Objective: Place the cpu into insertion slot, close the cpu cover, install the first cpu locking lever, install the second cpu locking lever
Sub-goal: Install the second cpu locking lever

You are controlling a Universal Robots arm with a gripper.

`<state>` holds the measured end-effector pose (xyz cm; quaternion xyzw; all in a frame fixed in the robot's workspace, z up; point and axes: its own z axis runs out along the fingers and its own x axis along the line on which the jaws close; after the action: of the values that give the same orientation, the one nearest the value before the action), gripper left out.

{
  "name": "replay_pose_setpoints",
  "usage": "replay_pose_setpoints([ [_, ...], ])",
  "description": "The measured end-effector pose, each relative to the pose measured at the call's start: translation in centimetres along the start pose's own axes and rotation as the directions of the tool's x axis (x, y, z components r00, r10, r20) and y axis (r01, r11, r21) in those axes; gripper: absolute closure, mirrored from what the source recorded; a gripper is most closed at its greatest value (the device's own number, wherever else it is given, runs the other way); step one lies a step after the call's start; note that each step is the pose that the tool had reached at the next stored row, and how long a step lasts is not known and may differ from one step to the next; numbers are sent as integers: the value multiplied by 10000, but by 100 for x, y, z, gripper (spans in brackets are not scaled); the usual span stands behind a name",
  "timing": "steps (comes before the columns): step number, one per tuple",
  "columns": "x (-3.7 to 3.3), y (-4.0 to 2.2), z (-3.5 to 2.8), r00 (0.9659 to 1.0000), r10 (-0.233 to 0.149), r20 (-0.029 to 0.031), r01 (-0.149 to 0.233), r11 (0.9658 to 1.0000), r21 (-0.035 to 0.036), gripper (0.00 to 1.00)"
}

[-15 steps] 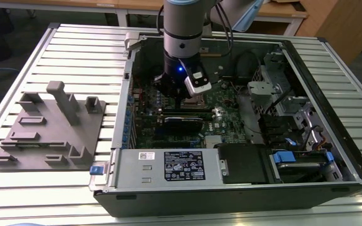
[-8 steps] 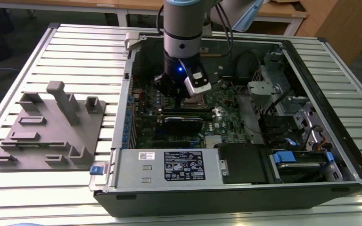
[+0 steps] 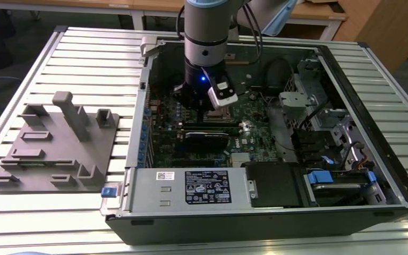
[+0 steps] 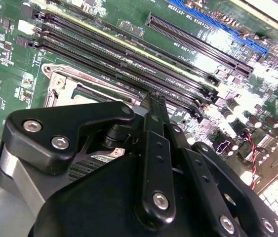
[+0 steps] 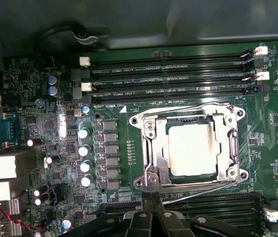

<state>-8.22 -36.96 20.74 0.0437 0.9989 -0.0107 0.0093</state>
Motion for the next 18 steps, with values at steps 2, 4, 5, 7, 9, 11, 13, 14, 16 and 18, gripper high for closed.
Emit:
replay_pose_setpoints([
  [2, 3, 0, 3, 10000, 1, -13, -1, 9999, -143, 90],
  [4, 4, -2, 3, 10000, 4, -24, -5, 9996, -273, 90],
  [5, 4, -4, 4, 10000, 5, -26, -6, 9995, -300, 90],
  [7, 6, -13, 7, 10000, 6, -29, -7, 9994, -335, 90],
  [9, 12, -25, 13, 10000, 7, -31, -8, 9994, -355, 90],
  [11, 22, -34, 18, 10000, 6, -34, -8, 9992, -400, 90],
  [13, 24, -41, 18, 10000, 8, -38, -9, 9990, -439, 90],
  [14, 24, -45, 18, 10000, 7, -38, -9, 9990, -447, 90],
  [16, 22, -65, 19, 10000, 8, -41, -10, 9989, -473, 90],
  [18, 21, -82, 19, 10000, 8, -44, -10, 9987, -502, 90],
])
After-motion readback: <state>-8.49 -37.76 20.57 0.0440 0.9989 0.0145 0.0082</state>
